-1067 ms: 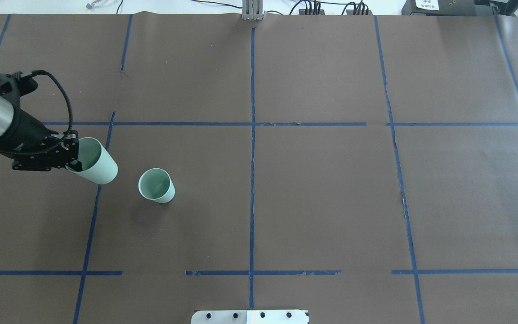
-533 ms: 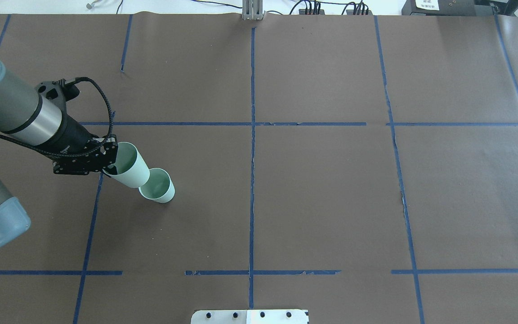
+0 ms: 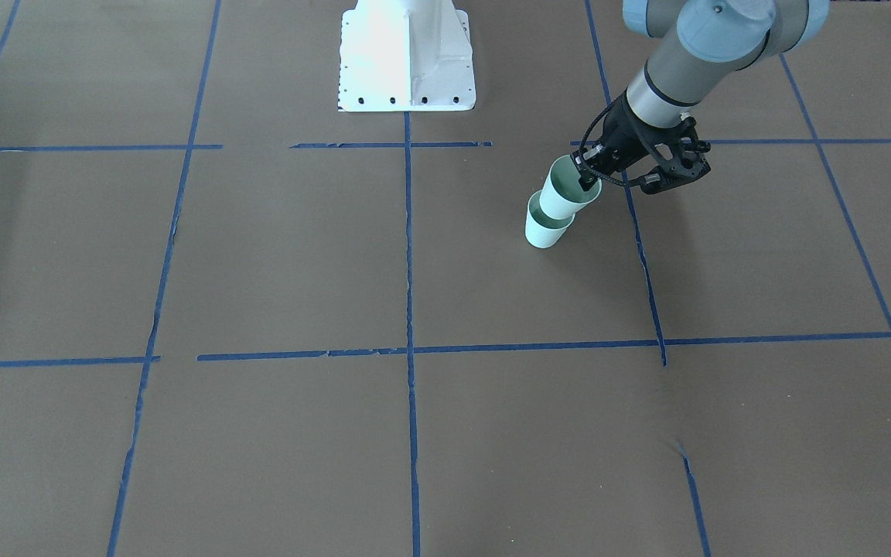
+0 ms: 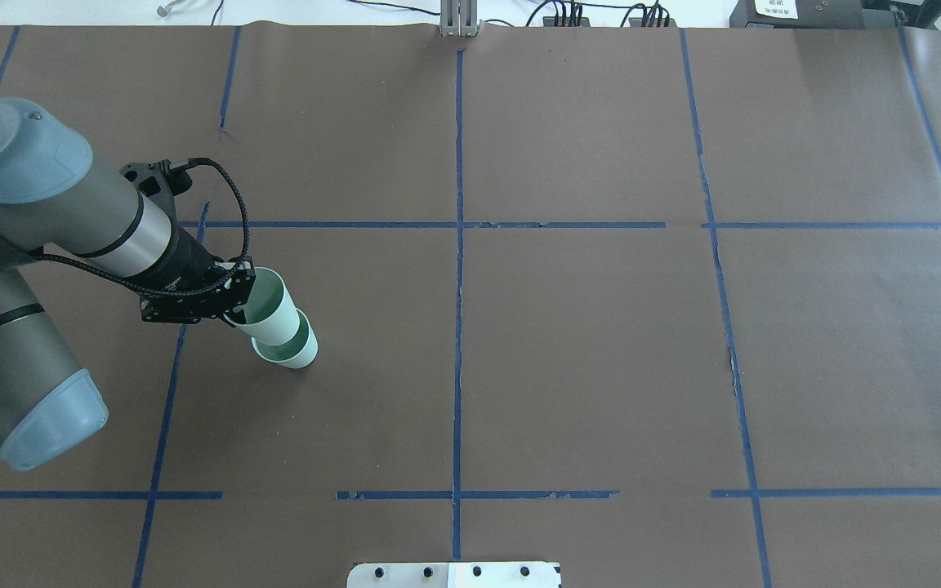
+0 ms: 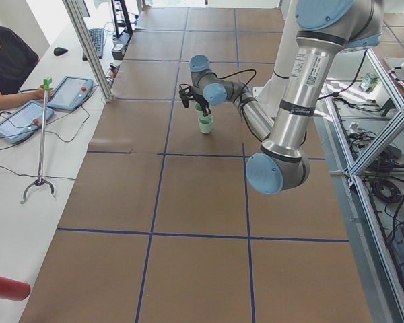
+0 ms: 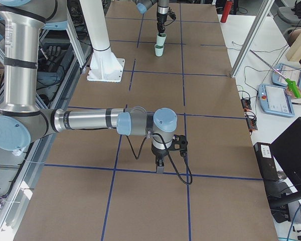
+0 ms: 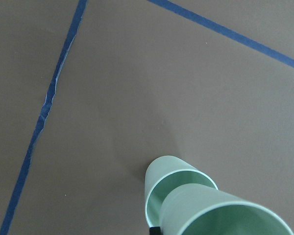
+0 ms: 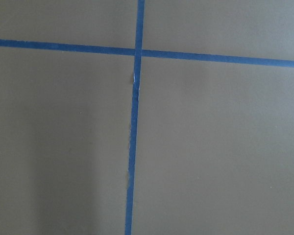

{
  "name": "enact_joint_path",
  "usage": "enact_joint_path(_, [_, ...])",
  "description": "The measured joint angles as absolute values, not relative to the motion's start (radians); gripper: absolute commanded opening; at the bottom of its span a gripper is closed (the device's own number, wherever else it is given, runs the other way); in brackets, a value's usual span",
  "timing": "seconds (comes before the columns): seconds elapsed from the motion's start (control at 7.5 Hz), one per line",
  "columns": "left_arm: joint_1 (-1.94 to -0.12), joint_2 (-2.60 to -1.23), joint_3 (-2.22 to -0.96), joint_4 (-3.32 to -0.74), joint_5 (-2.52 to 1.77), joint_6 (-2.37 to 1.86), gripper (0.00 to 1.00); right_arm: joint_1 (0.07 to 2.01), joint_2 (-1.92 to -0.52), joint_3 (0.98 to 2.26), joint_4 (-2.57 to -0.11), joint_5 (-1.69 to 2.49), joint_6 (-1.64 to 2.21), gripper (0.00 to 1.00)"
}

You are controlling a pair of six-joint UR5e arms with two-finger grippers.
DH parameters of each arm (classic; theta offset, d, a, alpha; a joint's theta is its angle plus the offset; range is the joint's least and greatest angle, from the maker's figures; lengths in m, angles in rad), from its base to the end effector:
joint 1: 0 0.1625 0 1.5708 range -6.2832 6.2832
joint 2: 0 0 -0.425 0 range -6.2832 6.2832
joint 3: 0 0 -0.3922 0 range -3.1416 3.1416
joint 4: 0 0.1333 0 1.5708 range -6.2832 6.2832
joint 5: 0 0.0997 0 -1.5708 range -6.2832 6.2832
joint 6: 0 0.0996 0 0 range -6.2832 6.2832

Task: Stack cups

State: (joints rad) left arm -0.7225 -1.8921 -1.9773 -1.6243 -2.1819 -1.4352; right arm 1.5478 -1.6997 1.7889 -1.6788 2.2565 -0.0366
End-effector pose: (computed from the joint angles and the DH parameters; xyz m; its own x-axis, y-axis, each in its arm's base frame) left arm 0.3662 -0.4243 0.2926 0.5600 -0.3460 -0.7528 0.1643 0.9370 -0.3084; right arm 0.0602 -0.4357 0.6280 0.7727 -0.0425 0.6334 0.0513 0.9987 0.0044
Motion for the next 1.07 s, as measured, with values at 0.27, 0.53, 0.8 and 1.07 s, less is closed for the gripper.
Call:
enact_joint_path(0.27, [-0.717, -1.902, -1.958, -1.625, -2.176, -1.435, 0.00, 1.548, -1.700, 1.790, -1.678, 2.256, -0.037, 1.00])
enact_joint_path(0.53, [-0.716, -1.901, -1.955, -1.626, -2.175, -1.432, 0.00, 1.548, -1.700, 1.789, -1.678, 2.256, -0.037, 1.00])
enact_joint_path(0.8, [-0.716, -1.897, -1.954, -1.627, -2.175, -1.429, 0.05, 1.548, -1.700, 1.789, -1.679, 2.256, -0.037, 1.00])
enact_joint_path(1.07, [-0.715, -1.896, -1.955, -1.629, -2.175, -1.426, 1.00, 1.548, -1.700, 1.789, -1.678, 2.256, -0.037, 1.00])
